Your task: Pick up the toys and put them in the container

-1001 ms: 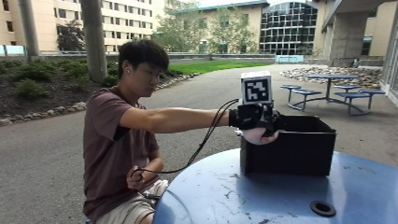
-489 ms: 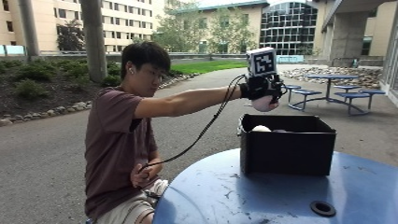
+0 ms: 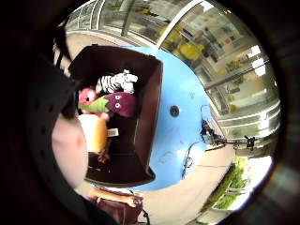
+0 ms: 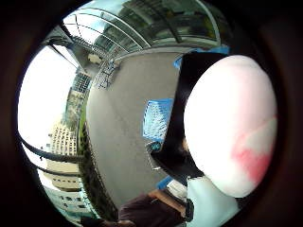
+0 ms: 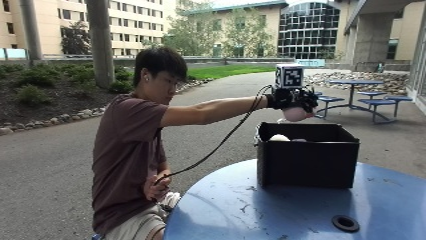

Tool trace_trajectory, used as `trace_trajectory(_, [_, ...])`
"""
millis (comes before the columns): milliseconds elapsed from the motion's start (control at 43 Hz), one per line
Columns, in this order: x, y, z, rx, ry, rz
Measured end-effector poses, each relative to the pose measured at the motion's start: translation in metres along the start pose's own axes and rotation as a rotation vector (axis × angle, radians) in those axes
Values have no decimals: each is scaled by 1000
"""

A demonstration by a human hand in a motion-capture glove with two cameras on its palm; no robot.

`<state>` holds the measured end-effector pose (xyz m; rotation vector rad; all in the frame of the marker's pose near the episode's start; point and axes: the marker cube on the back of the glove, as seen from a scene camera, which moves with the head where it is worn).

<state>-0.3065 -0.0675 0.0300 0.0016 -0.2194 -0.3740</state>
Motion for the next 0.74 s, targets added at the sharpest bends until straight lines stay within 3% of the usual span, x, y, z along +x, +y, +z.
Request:
trace_trajectory(116, [-2, 0, 15, -114, 89, -24])
trace_trajectory(745, [13, 10, 19, -125, 47, -31])
